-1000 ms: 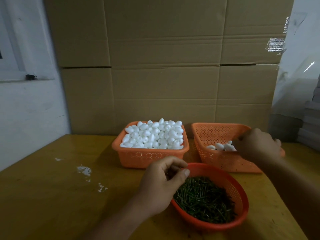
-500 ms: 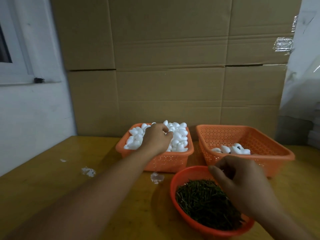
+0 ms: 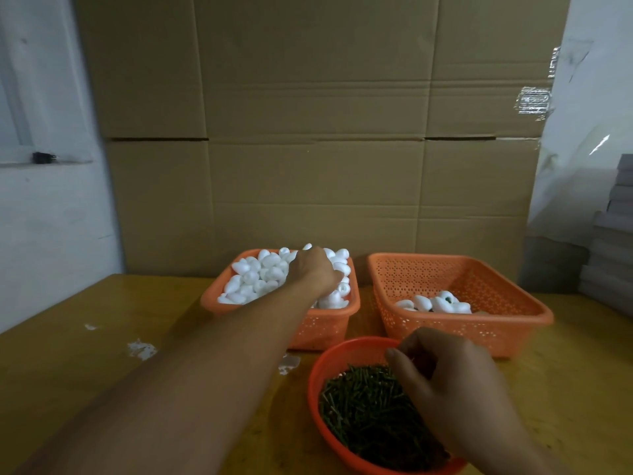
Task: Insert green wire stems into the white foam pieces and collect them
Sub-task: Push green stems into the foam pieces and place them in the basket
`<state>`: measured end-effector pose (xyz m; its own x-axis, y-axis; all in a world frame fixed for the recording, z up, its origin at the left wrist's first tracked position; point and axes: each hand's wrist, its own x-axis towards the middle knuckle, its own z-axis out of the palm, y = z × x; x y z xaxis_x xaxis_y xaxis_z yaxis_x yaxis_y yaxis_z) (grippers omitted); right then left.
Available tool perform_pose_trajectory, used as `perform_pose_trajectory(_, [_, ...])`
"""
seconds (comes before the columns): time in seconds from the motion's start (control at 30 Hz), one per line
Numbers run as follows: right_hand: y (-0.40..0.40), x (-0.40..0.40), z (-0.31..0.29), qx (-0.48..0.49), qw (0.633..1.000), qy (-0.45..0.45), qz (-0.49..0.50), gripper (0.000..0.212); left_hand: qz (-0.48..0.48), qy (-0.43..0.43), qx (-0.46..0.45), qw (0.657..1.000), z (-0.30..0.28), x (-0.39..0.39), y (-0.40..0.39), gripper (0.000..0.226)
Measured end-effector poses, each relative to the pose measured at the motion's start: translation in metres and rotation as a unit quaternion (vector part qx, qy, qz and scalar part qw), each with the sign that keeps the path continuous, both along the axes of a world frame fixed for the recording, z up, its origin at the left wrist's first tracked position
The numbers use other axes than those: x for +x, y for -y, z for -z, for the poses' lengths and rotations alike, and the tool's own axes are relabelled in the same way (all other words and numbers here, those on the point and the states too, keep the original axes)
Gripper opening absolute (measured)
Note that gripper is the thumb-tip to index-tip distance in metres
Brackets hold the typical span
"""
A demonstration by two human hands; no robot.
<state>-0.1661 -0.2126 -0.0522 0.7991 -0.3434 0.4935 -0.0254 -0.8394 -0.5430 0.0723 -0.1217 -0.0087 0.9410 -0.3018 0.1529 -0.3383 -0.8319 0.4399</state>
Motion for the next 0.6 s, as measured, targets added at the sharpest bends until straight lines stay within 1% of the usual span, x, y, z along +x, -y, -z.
perform_pose_trajectory(0.07, [0.0,0.0,0.0,0.0,1.0,-0.001,0.002,0.02,-0.013,0.023,-0.032,0.999,0.001,0.002,-0.005,0.031])
perform_pose_trajectory(0.13, [-0.001,0.0,0.0,-0.001,1.0,-0.003,0.003,0.02,-0.015,0.041,-0.023,0.999,0.001,0.0,-0.01,0.031])
perform_pose_trajectory(0.23, [-0.001,0.001,0.0,-0.005,1.0,0.0,0.003,0.021,-0.003,0.034,-0.033,0.999,-0.003,-0.008,-0.017,0.026])
perform_pose_trajectory(0.37, [-0.002,0.0,-0.001,-0.008,1.0,-0.003,0.004,0.02,-0.006,0.039,-0.083,0.996,-0.007,-0.022,-0.025,0.014])
perform_pose_trajectory(0.5, [-0.003,0.0,-0.001,-0.015,1.0,-0.005,0.006,0.021,0.057,0.084,-0.134,0.986,-0.009,-0.043,-0.04,0.024])
perform_pose_trajectory(0.6, [-0.003,-0.001,-0.001,-0.017,1.0,-0.006,0.009,0.021,0.12,0.112,-0.163,0.973,-0.006,-0.058,-0.052,0.016])
